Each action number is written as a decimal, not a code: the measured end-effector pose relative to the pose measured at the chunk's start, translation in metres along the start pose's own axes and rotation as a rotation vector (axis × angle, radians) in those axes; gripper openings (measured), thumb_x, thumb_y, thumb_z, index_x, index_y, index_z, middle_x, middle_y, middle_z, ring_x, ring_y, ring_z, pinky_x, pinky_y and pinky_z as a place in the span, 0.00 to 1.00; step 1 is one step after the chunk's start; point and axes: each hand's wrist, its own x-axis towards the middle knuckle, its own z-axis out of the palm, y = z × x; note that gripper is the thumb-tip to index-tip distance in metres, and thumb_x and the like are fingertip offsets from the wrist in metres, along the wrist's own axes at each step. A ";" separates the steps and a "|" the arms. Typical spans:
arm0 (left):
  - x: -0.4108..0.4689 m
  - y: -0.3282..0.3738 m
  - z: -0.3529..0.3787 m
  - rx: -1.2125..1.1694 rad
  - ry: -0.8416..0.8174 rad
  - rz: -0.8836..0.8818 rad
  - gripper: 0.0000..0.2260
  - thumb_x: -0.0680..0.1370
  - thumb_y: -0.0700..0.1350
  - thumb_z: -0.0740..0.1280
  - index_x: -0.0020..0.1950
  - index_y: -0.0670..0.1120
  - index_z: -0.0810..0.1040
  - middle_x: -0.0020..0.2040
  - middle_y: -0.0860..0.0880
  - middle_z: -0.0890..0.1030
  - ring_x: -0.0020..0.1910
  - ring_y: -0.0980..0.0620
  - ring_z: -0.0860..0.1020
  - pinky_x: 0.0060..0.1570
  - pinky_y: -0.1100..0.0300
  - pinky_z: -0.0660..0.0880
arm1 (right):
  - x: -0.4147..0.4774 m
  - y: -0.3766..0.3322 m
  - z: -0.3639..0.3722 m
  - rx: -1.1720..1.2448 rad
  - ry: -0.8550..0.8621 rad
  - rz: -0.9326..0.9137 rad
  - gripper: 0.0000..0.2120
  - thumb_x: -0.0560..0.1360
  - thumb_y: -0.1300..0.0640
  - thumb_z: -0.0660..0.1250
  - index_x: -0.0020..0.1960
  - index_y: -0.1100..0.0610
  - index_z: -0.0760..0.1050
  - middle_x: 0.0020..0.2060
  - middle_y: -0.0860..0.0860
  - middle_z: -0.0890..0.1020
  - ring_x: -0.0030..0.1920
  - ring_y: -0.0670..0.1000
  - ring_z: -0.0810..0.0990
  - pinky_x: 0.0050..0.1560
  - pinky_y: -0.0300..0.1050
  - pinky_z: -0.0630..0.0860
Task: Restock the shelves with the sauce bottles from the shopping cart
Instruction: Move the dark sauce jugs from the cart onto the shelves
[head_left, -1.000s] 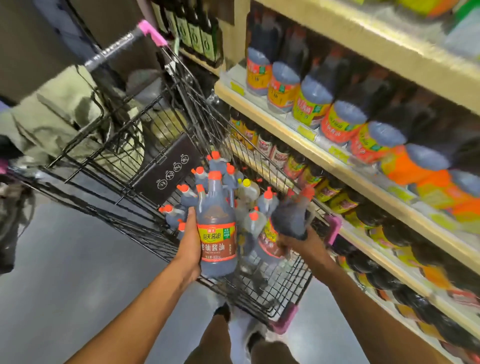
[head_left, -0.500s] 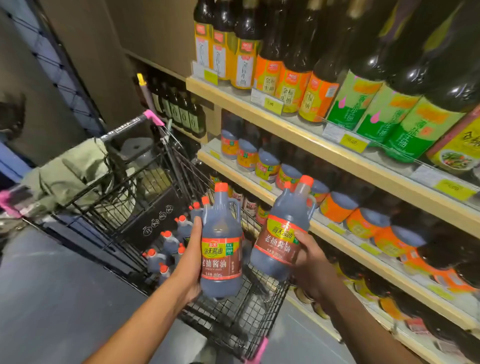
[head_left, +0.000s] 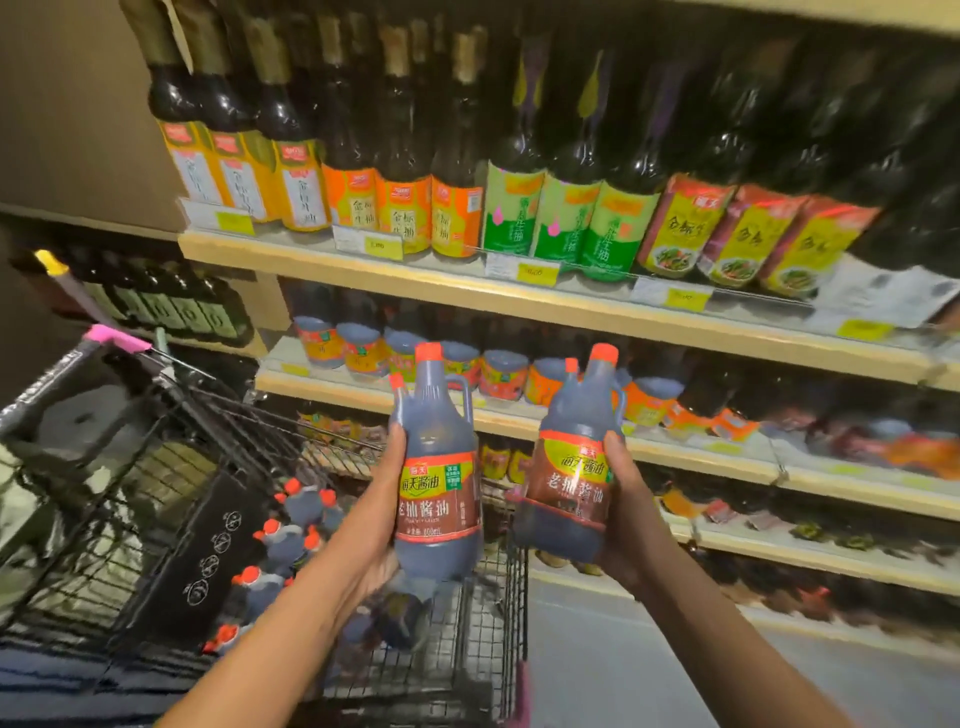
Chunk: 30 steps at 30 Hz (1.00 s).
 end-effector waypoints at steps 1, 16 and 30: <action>0.003 0.001 0.006 0.006 -0.028 -0.007 0.30 0.69 0.70 0.66 0.54 0.46 0.87 0.53 0.36 0.85 0.44 0.42 0.85 0.46 0.47 0.84 | -0.008 -0.003 -0.005 -0.003 0.023 -0.039 0.37 0.71 0.36 0.69 0.70 0.61 0.73 0.57 0.62 0.83 0.55 0.61 0.82 0.64 0.62 0.75; 0.008 -0.071 0.187 0.324 -0.381 -0.174 0.29 0.73 0.67 0.60 0.61 0.47 0.80 0.53 0.38 0.86 0.46 0.42 0.86 0.49 0.48 0.83 | -0.175 -0.052 -0.133 0.061 0.473 -0.366 0.26 0.77 0.41 0.61 0.64 0.59 0.77 0.54 0.61 0.84 0.52 0.60 0.84 0.56 0.57 0.81; -0.083 -0.261 0.405 0.526 -0.576 -0.336 0.37 0.65 0.73 0.63 0.62 0.48 0.81 0.52 0.40 0.86 0.49 0.38 0.86 0.60 0.38 0.78 | -0.396 -0.065 -0.306 0.177 0.790 -0.583 0.31 0.63 0.41 0.73 0.58 0.60 0.78 0.47 0.60 0.86 0.42 0.57 0.86 0.40 0.50 0.83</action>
